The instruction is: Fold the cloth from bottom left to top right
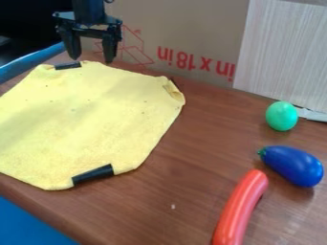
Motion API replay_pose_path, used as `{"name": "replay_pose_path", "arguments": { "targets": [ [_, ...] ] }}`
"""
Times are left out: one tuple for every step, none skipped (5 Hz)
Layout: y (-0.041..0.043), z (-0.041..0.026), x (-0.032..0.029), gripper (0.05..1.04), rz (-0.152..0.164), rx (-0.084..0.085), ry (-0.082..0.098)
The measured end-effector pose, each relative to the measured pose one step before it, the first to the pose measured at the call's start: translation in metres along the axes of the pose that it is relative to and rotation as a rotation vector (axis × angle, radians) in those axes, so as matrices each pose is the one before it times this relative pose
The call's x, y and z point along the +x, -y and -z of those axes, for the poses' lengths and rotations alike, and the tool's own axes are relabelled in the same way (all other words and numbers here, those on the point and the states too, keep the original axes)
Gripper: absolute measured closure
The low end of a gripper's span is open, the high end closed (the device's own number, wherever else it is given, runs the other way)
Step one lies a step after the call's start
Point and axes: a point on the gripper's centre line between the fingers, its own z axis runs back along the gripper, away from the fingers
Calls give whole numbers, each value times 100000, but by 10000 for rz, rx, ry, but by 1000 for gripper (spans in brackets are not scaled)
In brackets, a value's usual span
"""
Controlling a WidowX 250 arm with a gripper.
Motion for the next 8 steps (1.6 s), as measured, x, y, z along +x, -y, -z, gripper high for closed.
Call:
{"name": "replay_pose_path", "arguments": {
  "targets": [
    [175, 1760, -665, 83, 47, -89, -505],
    [-2081, 738, -1366, 83, -434, -159, -218],
    [-2173, -313, -1476, 83, -144, 254, 257],
    [-2354, -770, -2092, 83, -261, 167, 275],
    [-1928, -422, -2355, 83, -33, 352, 149],
    [-2623, -430, -1796, 83, -463, -156, 40],
    [-2644, 182, -1589, 84, -494, -153, -60],
    [-1303, 698, -502, 84, -423, -310, -94]
  ]
}}
